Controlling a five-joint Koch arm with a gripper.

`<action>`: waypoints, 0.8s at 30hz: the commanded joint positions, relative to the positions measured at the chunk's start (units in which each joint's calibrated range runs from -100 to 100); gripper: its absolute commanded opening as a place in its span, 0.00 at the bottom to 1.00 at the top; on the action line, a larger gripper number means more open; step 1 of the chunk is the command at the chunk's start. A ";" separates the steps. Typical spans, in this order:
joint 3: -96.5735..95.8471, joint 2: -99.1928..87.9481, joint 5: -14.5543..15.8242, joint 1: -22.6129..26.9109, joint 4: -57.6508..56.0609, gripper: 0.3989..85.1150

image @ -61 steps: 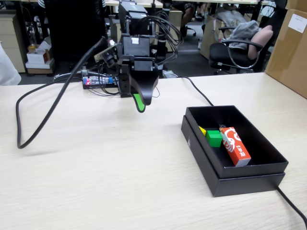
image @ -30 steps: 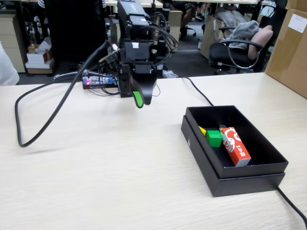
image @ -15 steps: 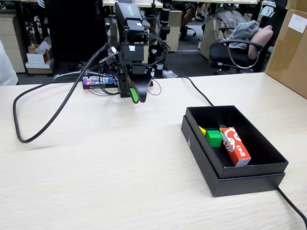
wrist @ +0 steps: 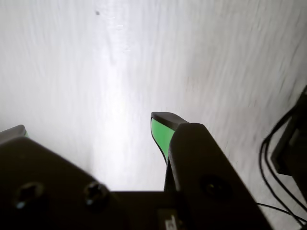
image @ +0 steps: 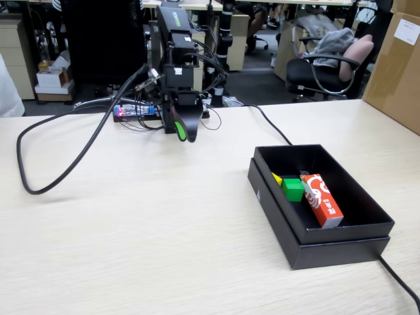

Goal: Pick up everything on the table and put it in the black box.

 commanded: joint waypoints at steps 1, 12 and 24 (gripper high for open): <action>-2.47 -5.26 -0.68 0.00 2.57 0.58; -8.37 -4.81 -1.37 0.00 9.92 0.58; -13.99 -3.89 -1.17 0.15 15.70 0.57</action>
